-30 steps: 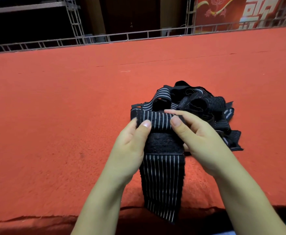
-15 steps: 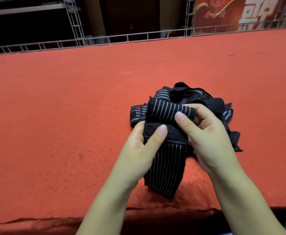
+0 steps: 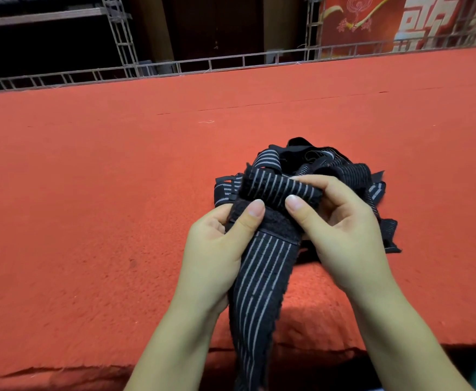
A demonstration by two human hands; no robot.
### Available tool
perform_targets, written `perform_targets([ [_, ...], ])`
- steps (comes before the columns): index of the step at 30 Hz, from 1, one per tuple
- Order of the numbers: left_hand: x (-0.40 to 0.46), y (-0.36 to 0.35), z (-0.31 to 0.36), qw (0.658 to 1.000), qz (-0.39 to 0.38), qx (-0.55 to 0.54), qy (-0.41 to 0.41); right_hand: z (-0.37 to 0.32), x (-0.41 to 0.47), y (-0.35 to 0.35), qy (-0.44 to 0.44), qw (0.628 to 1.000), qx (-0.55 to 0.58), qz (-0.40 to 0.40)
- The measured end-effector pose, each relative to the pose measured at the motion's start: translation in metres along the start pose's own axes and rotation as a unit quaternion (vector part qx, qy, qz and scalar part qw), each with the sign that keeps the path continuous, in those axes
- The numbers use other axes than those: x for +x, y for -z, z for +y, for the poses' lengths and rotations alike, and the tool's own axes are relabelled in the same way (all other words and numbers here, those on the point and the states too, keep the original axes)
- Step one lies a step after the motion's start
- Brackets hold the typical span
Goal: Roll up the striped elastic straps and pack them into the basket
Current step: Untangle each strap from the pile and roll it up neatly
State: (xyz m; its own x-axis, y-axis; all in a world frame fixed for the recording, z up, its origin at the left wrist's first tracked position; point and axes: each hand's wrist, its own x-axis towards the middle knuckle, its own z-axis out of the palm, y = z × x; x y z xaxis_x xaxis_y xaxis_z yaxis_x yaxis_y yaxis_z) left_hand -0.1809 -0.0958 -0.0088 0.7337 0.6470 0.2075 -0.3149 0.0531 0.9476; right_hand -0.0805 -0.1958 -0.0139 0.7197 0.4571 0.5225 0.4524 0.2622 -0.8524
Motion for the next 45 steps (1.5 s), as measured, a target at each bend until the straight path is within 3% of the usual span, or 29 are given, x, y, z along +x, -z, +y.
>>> perform_targets([
  [13,0.002,0.002,0.002,0.995,0.053,0.007,0.079,0.004,-0.005,-0.003,0.051,0.992,-0.078,-0.089],
  [22,0.006,0.008,-0.004,0.998,0.042,0.009,0.056,0.005,-0.004,0.001,-0.078,0.981,0.056,-0.166],
  [29,0.007,0.011,-0.009,0.998,-0.011,0.063,-0.004,0.006,-0.003,-0.002,-0.219,0.955,0.117,-0.160],
  [34,0.007,0.016,-0.012,0.995,-0.066,0.079,0.001,0.009,-0.002,0.003,-0.204,0.957,0.144,-0.150],
  [45,0.004,0.009,-0.017,0.996,-0.078,0.039,0.029,0.001,0.003,0.007,-0.130,0.971,0.200,-0.013],
])
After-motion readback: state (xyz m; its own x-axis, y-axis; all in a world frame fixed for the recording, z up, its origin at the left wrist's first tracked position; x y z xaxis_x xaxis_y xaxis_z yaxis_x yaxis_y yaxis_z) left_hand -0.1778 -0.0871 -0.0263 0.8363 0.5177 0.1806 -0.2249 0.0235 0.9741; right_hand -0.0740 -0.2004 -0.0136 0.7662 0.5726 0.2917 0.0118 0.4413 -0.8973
